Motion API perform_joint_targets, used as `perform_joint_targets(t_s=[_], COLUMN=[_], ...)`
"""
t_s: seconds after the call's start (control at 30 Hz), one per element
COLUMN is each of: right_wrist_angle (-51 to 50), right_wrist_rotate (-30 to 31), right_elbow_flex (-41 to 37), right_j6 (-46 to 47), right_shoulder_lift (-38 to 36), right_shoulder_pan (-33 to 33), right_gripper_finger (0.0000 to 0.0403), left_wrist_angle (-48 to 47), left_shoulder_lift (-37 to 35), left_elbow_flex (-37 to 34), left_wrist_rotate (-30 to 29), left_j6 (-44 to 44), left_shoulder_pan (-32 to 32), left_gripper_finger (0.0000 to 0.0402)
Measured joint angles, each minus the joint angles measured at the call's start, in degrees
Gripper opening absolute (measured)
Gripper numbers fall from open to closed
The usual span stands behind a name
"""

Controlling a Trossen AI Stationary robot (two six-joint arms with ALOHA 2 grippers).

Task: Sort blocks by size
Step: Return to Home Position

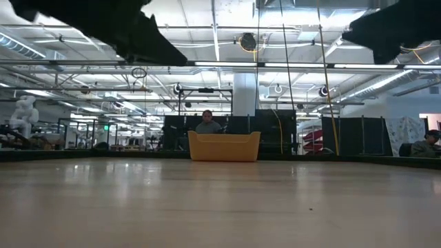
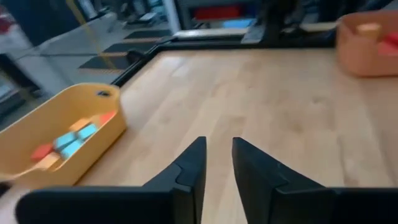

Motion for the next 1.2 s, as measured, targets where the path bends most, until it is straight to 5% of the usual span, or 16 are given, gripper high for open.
perform_joint_targets(t_s=[0.13,0.47,0.87,1.2], right_wrist_angle=[8.7,12.6,12.3,12.4], right_wrist_rotate=[-2.8,-12.0,-22.5,-30.4], right_elbow_flex=[-4.7,-6.5,-6.5,-6.5], right_j6=[-0.7,2.2,3.4,4.6], right_shoulder_lift=[0.1,0.1,0.0,-0.3], right_shoulder_pan=[-2.6,-12.2,-23.7,-29.8], right_gripper_finger=[0.0144,0.0140,0.0067,0.0005], left_wrist_angle=[5.6,1.5,-9.0,5.3], left_shoulder_lift=[-0.1,-9.3,-23.3,-24.0], left_elbow_flex=[-2.5,-3.3,-4.6,-15.7], left_wrist_rotate=[6.2,7.4,17.1,25.5], left_j6=[2.7,8.3,10.1,8.2], left_shoulder_pan=[3.1,7.7,13.8,19.4], left_gripper_finger=[0.0060,0.0021,0.0003,0.0001])
